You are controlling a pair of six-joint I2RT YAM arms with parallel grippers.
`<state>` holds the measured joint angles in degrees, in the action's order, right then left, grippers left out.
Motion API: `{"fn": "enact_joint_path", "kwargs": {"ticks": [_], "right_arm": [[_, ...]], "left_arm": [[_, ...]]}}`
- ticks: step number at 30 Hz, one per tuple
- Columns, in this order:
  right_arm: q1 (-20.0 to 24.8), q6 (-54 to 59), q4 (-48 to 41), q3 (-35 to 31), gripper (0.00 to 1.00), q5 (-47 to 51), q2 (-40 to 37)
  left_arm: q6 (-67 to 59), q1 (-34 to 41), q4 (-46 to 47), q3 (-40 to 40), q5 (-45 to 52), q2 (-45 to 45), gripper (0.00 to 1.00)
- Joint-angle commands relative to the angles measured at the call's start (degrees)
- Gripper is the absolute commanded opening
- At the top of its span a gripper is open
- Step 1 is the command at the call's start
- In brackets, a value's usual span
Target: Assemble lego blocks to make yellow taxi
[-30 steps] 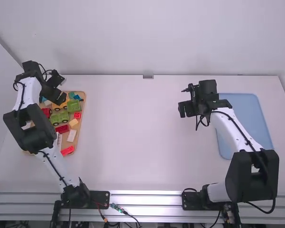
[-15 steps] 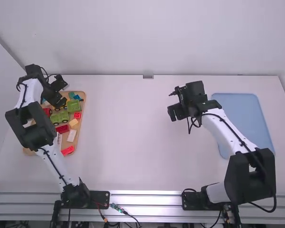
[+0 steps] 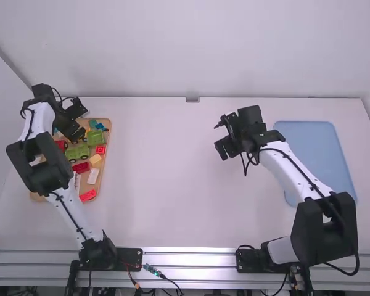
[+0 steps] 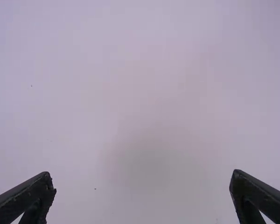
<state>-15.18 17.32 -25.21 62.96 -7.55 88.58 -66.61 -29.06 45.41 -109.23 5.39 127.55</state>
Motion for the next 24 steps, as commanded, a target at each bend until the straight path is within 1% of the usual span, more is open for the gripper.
{"fn": "enact_joint_path", "kwargs": {"ticks": [1, 5, 9, 11, 15, 17, 19, 20, 22, 23, 24], "right_arm": [[0.6, 0.1, 0.6, 1.9, 0.99, -0.2, 0.2], [0.5, -1.0, 2.1, 2.0, 0.99, -0.4, 0.2], [0.4, -1.0, 2.9, 2.0, 0.99, -0.5, 0.2], [0.5, -1.0, 3.1, 2.0, 0.99, -1.5, 0.2], [0.5, -1.0, 3.3, 2.0, 0.99, -1.8, 0.2], [0.5, -1.0, 3.3, 2.0, 0.99, -1.8, 0.2], [0.4, -1.0, 3.5, 2.0, 0.99, -1.8, 0.2], [0.3, -1.0, 3.5, 2.0, 0.99, -1.7, 0.2], [-0.1, -0.8, 3.5, 2.0, 0.99, -1.4, 0.2], [-0.2, -0.5, 3.5, 2.0, 0.99, -1.4, 0.2], [-0.2, -0.5, 3.4, 2.0, 0.99, -1.4, 0.2]], "left_arm": [[-2.5, -0.2, 0.4, -0.7, 1.3, 3.4, 0.99], [-3.7, -0.1, -1.9, -0.7, -3.0, 6.2, 0.99], [-4.0, -0.5, -2.2, -1.8, -4.4, 8.3, 0.99], [-3.8, -0.6, -1.6, -2.4, -3.6, 8.5, 0.99], [-4.1, -0.6, 2.7, -5.5, 2.8, 8.5, 1.00], [-4.0, -0.6, 2.5, -5.9, 3.1, 8.5, 1.00], [-3.8, -0.5, 2.2, -6.0, 3.1, 8.5, 0.97], [-3.9, -0.5, 2.2, -6.0, 3.1, 8.5, 0.94], [-3.8, -0.5, 2.2, -5.9, 3.1, 8.5, 0.93], [-3.8, -0.5, 1.9, -5.8, 3.2, 8.5, 0.93], [-3.8, -0.5, 1.6, -5.8, 3.1, 8.5, 0.96]]}}
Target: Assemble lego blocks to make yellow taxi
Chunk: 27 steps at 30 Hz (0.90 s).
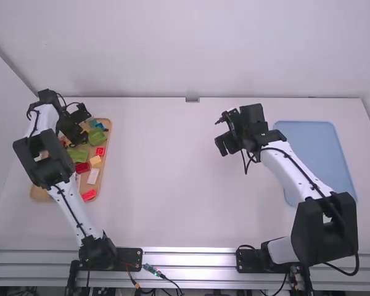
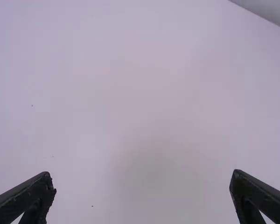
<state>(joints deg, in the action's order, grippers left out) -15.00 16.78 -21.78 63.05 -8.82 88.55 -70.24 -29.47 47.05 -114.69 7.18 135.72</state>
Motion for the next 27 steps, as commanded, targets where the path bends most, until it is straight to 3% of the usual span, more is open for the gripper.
{"fn": "enact_joint_path", "kwargs": {"ticks": [1, 14, 27], "right_arm": [[-0.4, 0.0, 0.0, 1.9, 0.99, -0.2, 0.2], [-0.4, -0.5, 0.1, 1.9, 0.99, -0.4, 0.2], [-0.4, -1.9, 0.5, 1.9, 0.99, -0.3, 0.2]], "left_arm": [[-0.2, -0.1, -0.2, -0.3, 1.3, 0.3, 0.99], [-6.2, -0.1, 1.5, 1.2, -0.8, 0.3, 0.99], [-6.8, -0.2, -6.9, 8.3, -1.7, 0.3, 0.98]]}}
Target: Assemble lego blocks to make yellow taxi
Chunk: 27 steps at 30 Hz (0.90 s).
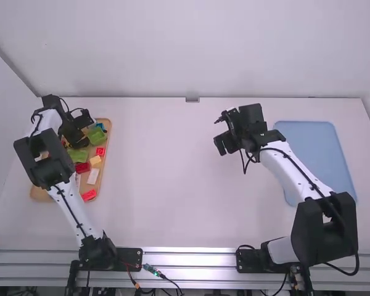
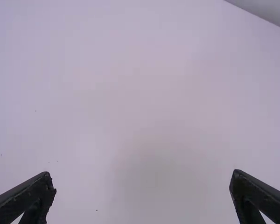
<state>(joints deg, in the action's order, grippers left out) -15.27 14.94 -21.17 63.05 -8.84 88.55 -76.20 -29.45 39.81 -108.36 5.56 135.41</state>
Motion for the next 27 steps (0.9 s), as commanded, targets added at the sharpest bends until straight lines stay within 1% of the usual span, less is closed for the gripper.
{"fn": "enact_joint_path", "kwargs": {"ticks": [1, 3, 5, 6, 7, 8, 9, 16, 18, 19, 21, 22, 23, 25, 26, 27], "right_arm": [[-0.2, -0.1, -0.1, 1.9, 0.99, -0.3, 0.2], [-0.1, -0.1, -0.1, 1.9, 0.99, -0.3, 0.2], [-0.1, -0.1, -0.1, 1.9, 0.99, -0.1, 0.2], [-0.1, -0.1, -0.1, 1.9, 0.99, -0.1, 0.2], [-0.1, -0.1, -0.1, 1.9, 0.99, -0.2, 0.2], [-0.1, -0.1, -0.1, 1.9, 0.99, -0.2, 0.2], [-0.1, -0.1, -0.1, 1.9, 0.99, -0.2, 0.2], [-0.1, -0.1, -0.1, 1.9, 0.99, -0.2, 0.2], [-0.1, -0.1, -0.1, 1.9, 0.99, -0.2, 0.2], [-0.1, -0.1, -0.1, 1.9, 0.99, -0.2, 0.2], [-0.1, -0.1, -0.1, 1.9, 0.99, -0.2, 0.2], [-0.1, -0.1, -0.2, 1.9, 0.99, -0.2, 0.2], [-0.1, -0.1, -0.2, 1.9, 0.99, -0.1, 0.2], [-0.1, -0.1, -0.3, 1.9, 0.99, -0.1, 0.2], [-0.1, -0.1, -0.3, 1.9, 0.99, -0.1, 0.2], [-0.1, -0.1, -0.3, 1.9, 0.99, -0.1, 0.2]], "left_arm": [[-0.8, -0.1, 0.0, 2.0, 0.0, 0.6, 0.97], [-0.8, -0.1, 0.0, 1.9, 0.1, 0.6, 0.96], [-0.7, -0.1, 0.1, 1.9, 0.6, 0.6, 0.91], [-0.6, 0.1, 0.1, 1.9, 0.9, 0.6, 0.88], [-0.5, 0.4, 0.2, 1.9, 1.2, 0.6, 0.81], [-0.4, 0.6, 0.2, 1.9, 1.5, 0.6, 0.72], [-0.4, 0.6, 0.2, 1.9, 1.4, 0.6, 0.69], [-0.4, 2.0, 0.6, 1.9, 1.4, 0.6, 0.66], [-0.5, 2.1, 1.4, 1.9, 1.3, 0.6, 0.63], [-0.4, 2.1, 1.7, 1.9, 1.3, 0.6, 0.57], [-0.4, 2.1, 1.9, 1.9, 1.3, 0.6, 0.57], [-0.4, 2.1, 2.2, 1.9, 1.4, 0.6, 0.65], [-0.4, 2.1, 2.3, 1.9, 1.4, 0.6, 0.67], [-0.4, 2.1, 2.4, 1.9, 0.8, 0.6, 0.92], [-0.4, 2.1, 2.4, 1.9, 0.6, 0.6, 0.99], [-0.3, 2.1, 2.3, 1.9, -0.5, 0.6, 0.99]]}}
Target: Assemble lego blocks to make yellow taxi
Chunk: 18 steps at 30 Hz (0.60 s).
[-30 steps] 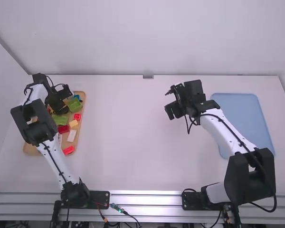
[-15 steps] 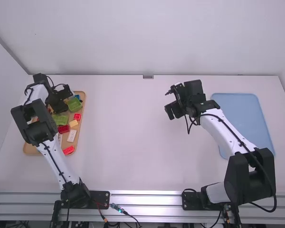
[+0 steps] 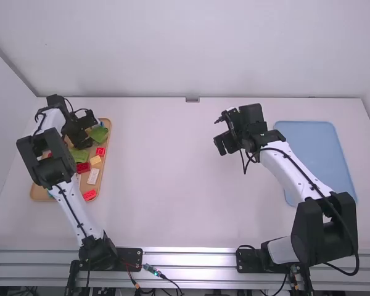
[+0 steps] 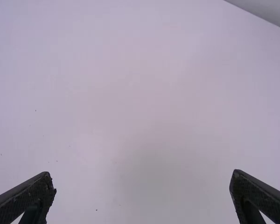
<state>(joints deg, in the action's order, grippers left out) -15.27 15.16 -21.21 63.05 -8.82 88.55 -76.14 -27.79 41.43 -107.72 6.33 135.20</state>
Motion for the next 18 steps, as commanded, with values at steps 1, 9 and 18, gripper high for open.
{"fn": "enact_joint_path", "kwargs": {"ticks": [1, 9, 18], "right_arm": [[-0.1, -0.3, -0.3, 1.9, 0.99, -0.2, 0.2], [-0.1, -0.3, -0.3, 1.9, 0.99, -0.4, 0.2], [-0.1, -0.3, -0.5, 1.9, 0.99, -0.3, 0.2]], "left_arm": [[-0.3, 0.4, 0.7, 1.2, -2.0, 0.8, 0.99], [-0.8, 0.4, -0.1, 1.2, 2.5, 0.8, 0.96], [-1.9, 0.0, -0.1, 1.2, 5.2, 0.8, 0.80]]}}
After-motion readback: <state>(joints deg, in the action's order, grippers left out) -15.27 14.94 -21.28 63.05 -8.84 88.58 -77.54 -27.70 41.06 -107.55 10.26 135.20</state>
